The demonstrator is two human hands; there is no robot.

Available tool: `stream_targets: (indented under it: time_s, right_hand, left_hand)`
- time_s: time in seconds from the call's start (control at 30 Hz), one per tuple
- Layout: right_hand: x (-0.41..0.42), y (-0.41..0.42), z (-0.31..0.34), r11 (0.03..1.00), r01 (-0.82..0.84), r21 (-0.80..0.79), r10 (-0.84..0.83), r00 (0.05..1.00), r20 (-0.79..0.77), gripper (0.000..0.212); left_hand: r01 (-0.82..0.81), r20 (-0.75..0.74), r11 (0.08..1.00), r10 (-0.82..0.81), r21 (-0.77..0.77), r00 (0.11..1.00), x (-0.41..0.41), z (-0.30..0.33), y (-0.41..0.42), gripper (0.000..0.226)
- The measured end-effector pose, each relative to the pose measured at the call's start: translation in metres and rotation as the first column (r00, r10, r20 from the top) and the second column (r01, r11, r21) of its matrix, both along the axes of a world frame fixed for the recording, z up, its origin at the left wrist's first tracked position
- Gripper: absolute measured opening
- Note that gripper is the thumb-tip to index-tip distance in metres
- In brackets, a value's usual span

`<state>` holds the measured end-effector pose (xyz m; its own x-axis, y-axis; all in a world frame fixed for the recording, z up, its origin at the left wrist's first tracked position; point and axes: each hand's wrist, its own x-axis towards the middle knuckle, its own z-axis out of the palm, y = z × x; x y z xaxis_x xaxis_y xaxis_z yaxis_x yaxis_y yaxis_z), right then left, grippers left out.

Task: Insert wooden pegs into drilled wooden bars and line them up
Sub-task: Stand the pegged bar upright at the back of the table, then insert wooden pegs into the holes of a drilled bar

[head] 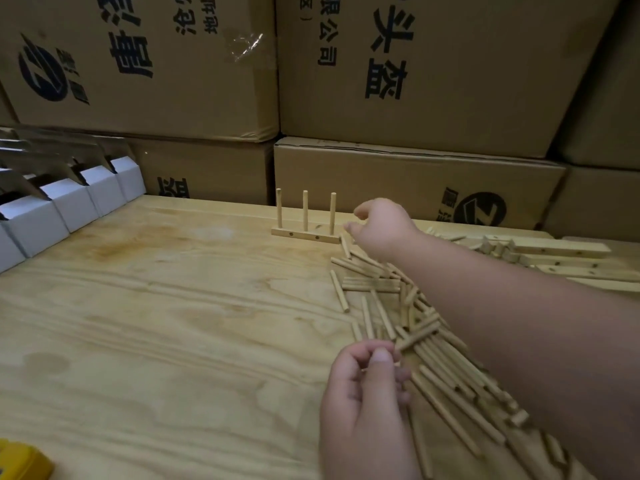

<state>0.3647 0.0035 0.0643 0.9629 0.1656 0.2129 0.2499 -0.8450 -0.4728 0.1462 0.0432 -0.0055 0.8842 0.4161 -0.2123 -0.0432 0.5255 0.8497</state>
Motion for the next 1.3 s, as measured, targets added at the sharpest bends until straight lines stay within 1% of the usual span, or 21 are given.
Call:
stream_targets:
  time_s: [0.07,0.13,0.2,0.23,0.33,0.4,0.5,0.6,0.67,0.77,0.87,0.93,1.0,1.07,1.17,1.23,1.3]
  right_hand:
    - [-0.036,-0.023,0.019,0.989,-0.031,0.144,0.030,0.999,0.011,0.041]
    - [-0.083,-0.055,0.034,0.967,-0.033,0.254,0.014,0.997,0.074,0.035]
    - [-0.135,-0.095,0.037,0.946,-0.014,0.325,-0.044,0.984,0.171,0.027]
    - [-0.163,-0.116,0.035,0.933,0.008,0.360,-0.083,0.978,0.193,0.020]
    - [-0.230,-0.169,0.017,0.888,0.127,0.442,-0.223,0.959,0.173,0.012]
    - [-0.256,-0.195,-0.002,0.863,0.242,0.444,-0.343,0.925,0.163,0.014]
    - [-0.276,-0.220,-0.027,0.826,0.361,0.434,-0.458,0.877,0.143,0.016]
    - [-0.284,-0.239,-0.037,0.835,0.395,0.384,-0.475,0.869,0.140,0.018]
    - [-0.285,-0.250,-0.036,0.855,0.405,0.324,-0.459,0.881,0.111,0.018]
    - [-0.286,-0.262,-0.030,0.899,0.387,0.206,-0.402,0.915,0.033,0.020]
    - [-0.290,-0.273,-0.025,0.938,0.342,0.063,-0.338,0.939,-0.068,0.017]
    - [-0.293,-0.279,-0.022,0.954,0.297,-0.033,-0.298,0.937,-0.184,0.022]
    - [-0.294,-0.282,-0.021,0.961,0.247,-0.124,-0.270,0.932,-0.242,0.032]
    - [-0.293,-0.282,-0.020,0.964,0.222,-0.144,-0.251,0.941,-0.228,0.037]
    - [-0.291,-0.279,-0.021,0.971,0.177,-0.160,-0.206,0.960,-0.190,0.039]
    - [-0.291,-0.278,-0.021,0.972,0.154,-0.179,-0.185,0.968,-0.171,0.039]
    - [-0.291,-0.275,-0.020,0.975,0.138,-0.172,-0.165,0.974,-0.153,0.037]
  left_hand:
    - [0.012,0.068,0.999,-0.014,0.033,0.998,-0.009,0.001,-0.009,0.034]
    - [0.008,0.103,0.991,-0.022,0.131,0.994,-0.013,-0.002,-0.011,0.033]
    - [0.009,0.143,0.968,-0.047,0.253,0.989,-0.018,-0.004,-0.014,0.023]
    - [0.006,0.162,0.946,-0.061,0.323,0.985,-0.021,-0.004,-0.015,0.018]
    - [0.018,0.177,0.853,-0.129,0.522,0.976,-0.026,-0.005,-0.018,0.014]
    - [0.058,0.165,0.786,-0.200,0.616,0.966,-0.030,-0.005,-0.020,0.008]
    - [0.042,0.157,0.680,-0.228,0.732,0.961,-0.033,-0.006,-0.023,0.008]
    - [0.049,0.113,0.583,-0.239,0.811,0.964,-0.034,-0.007,-0.023,0.015]
    - [0.054,0.083,0.502,-0.246,0.863,0.966,-0.035,-0.006,-0.023,0.017]
    - [0.027,0.065,0.374,-0.232,0.927,0.971,-0.038,-0.002,-0.026,0.020]
    - [-0.024,0.084,0.305,-0.185,0.952,0.979,-0.041,0.001,-0.025,0.010]
    - [0.002,0.035,0.262,-0.137,0.965,0.990,-0.039,0.000,-0.023,0.011]
    - [0.049,-0.017,0.246,-0.128,0.968,0.992,-0.037,-0.002,-0.023,0.013]
    - [0.090,-0.034,0.272,-0.202,0.958,0.979,-0.037,-0.002,-0.023,0.020]
    - [0.153,-0.025,0.314,-0.377,0.937,0.926,-0.043,0.000,-0.025,0.025]
    - [0.172,-0.020,0.298,-0.451,0.939,0.893,-0.047,0.002,-0.026,0.023]
    - [0.175,-0.016,0.289,-0.479,0.941,0.878,-0.048,0.002,-0.027,0.022]
